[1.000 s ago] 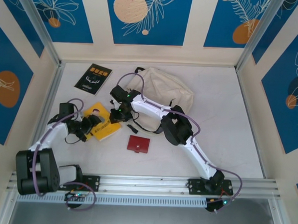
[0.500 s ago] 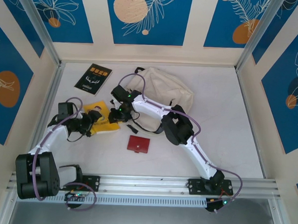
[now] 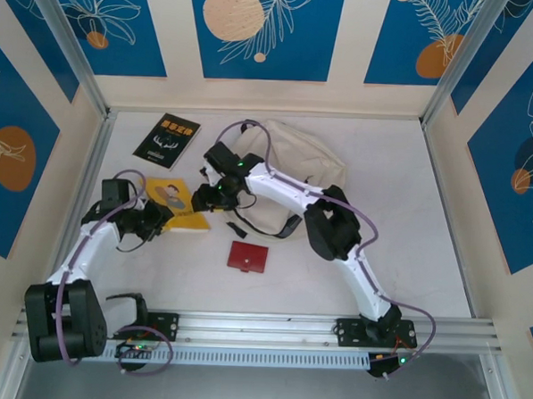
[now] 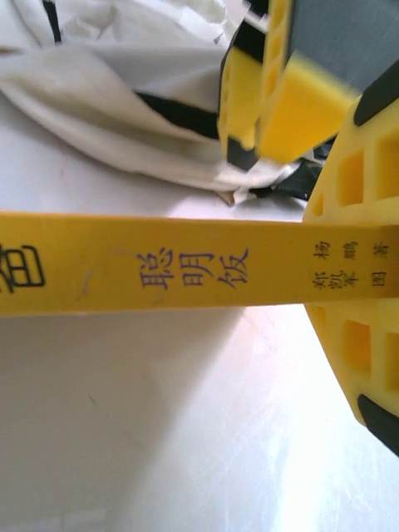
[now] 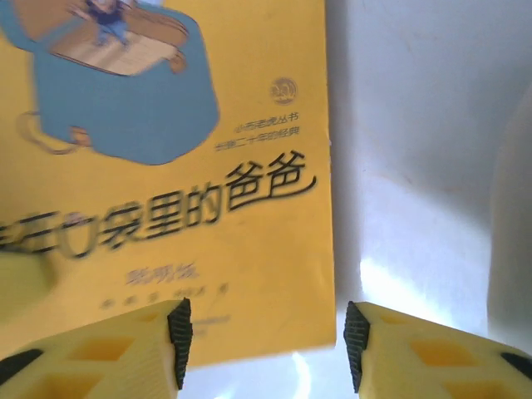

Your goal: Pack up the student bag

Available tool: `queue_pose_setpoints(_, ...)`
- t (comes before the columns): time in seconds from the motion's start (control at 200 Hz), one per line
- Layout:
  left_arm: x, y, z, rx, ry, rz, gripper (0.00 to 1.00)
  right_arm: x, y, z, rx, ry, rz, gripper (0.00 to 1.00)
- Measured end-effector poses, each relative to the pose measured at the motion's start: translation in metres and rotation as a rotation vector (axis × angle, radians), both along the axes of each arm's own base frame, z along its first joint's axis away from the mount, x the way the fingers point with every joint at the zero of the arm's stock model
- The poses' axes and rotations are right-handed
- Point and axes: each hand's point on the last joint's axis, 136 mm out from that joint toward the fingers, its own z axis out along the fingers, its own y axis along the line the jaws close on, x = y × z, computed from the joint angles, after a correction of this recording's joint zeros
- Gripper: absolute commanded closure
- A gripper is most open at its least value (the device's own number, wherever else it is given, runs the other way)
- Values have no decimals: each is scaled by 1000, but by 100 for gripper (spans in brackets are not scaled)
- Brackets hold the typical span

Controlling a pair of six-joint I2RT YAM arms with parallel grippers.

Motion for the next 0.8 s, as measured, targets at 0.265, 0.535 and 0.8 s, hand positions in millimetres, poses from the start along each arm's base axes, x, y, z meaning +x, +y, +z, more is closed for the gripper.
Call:
queue_pose_setpoints(0.265,11,-15,78,-27,-225,-100,100,17,-44,124,274,-149,-93,19)
queue_pose_setpoints(0.535,16,-49,142,-175,-404,-212,100,46,-90,133,425,-49,-203,15)
queue_pose_setpoints(0.8,29,-87,177,-270,-476,-335,100,63,-107,151,556,33,-190,13)
